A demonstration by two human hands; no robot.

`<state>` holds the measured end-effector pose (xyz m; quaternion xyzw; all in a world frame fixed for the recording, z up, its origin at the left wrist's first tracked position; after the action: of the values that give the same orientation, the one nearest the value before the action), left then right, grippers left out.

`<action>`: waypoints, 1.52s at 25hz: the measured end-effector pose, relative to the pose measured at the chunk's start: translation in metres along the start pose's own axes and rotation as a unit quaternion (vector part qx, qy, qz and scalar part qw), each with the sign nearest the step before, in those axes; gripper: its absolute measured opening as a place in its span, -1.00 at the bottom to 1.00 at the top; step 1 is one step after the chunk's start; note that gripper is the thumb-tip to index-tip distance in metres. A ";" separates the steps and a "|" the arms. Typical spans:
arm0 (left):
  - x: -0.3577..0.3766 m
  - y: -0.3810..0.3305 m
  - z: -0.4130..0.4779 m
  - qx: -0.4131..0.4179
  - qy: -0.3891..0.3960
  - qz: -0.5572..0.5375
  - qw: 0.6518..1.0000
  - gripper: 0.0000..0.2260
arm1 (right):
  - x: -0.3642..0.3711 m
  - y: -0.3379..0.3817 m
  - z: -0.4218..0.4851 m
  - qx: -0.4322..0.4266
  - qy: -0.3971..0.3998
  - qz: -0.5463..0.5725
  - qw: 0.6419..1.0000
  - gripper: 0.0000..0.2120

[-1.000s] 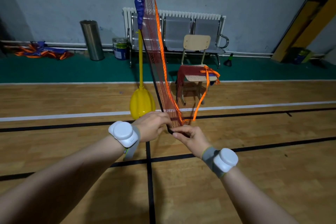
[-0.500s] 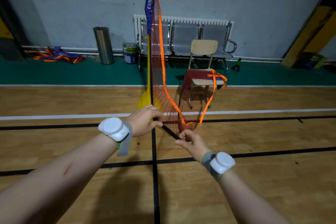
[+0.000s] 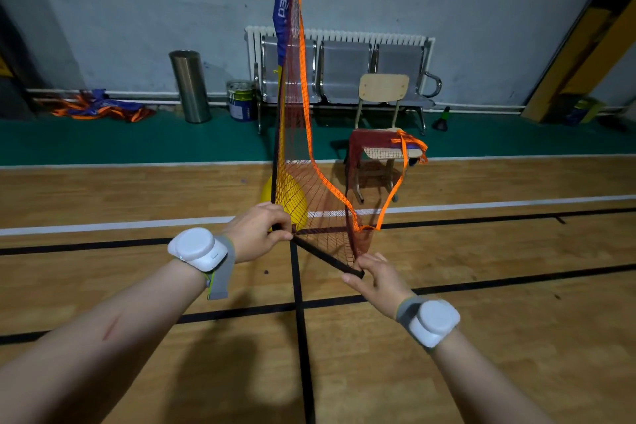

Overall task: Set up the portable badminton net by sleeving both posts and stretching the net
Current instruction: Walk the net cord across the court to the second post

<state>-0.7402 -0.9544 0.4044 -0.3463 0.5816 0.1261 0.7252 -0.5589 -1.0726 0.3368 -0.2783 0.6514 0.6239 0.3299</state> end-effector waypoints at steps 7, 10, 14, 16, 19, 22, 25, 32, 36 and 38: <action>0.005 0.020 -0.020 -0.020 0.008 -0.004 1.000 -0.89 | 0.009 0.017 -0.018 0.049 -0.044 0.108 0.992 -0.90; 0.008 0.021 -0.025 -0.019 0.018 0.004 1.000 -0.88 | 0.015 0.028 -0.027 0.055 -0.052 0.138 0.988 -0.92; 0.017 0.015 -0.035 -0.009 0.052 0.037 0.998 -0.86 | 0.028 0.042 -0.043 0.066 -0.038 0.176 0.981 -0.93; 0.025 0.004 -0.039 0.006 0.084 0.053 0.995 -0.82 | 0.035 0.056 -0.047 0.043 -0.025 0.167 0.985 -0.91; 0.039 -0.027 -0.047 0.063 0.103 0.047 0.992 -0.73 | 0.040 0.066 -0.050 0.035 -0.023 0.154 0.987 -0.89; 0.047 -0.051 -0.056 0.123 0.061 0.061 0.989 -0.77 | 0.041 0.065 -0.056 0.043 -0.035 0.158 0.986 -0.89; 0.047 -0.054 -0.059 0.117 0.067 0.064 0.989 -0.82 | 0.040 0.060 -0.058 0.060 -0.039 0.161 0.984 -0.89; 0.046 -0.047 -0.072 0.059 0.098 0.065 0.991 -0.81 | 0.042 0.051 -0.066 0.049 -0.032 0.102 0.993 -0.80; 0.047 -0.042 -0.081 0.032 0.078 0.026 0.996 -0.83 | 0.046 0.044 -0.069 0.044 -0.033 0.085 0.995 -0.87; 0.048 -0.038 -0.086 0.019 0.067 0.003 0.998 -0.85 | 0.050 0.039 -0.070 0.048 -0.027 0.100 0.993 -0.88</action>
<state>-0.7685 -1.0487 0.3659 -0.3381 0.6325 0.0937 0.6906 -0.6260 -1.1374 0.3227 -0.1787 0.6957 0.6294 0.2964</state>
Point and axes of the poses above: each hand's wrist, its own z-axis towards the middle knuckle, its own x-axis out of the palm, y = z × x, the point moved 6 cm from there along z, towards the middle knuckle, and after that the axes turned 3 degrees about z, right-handed, at the moved point
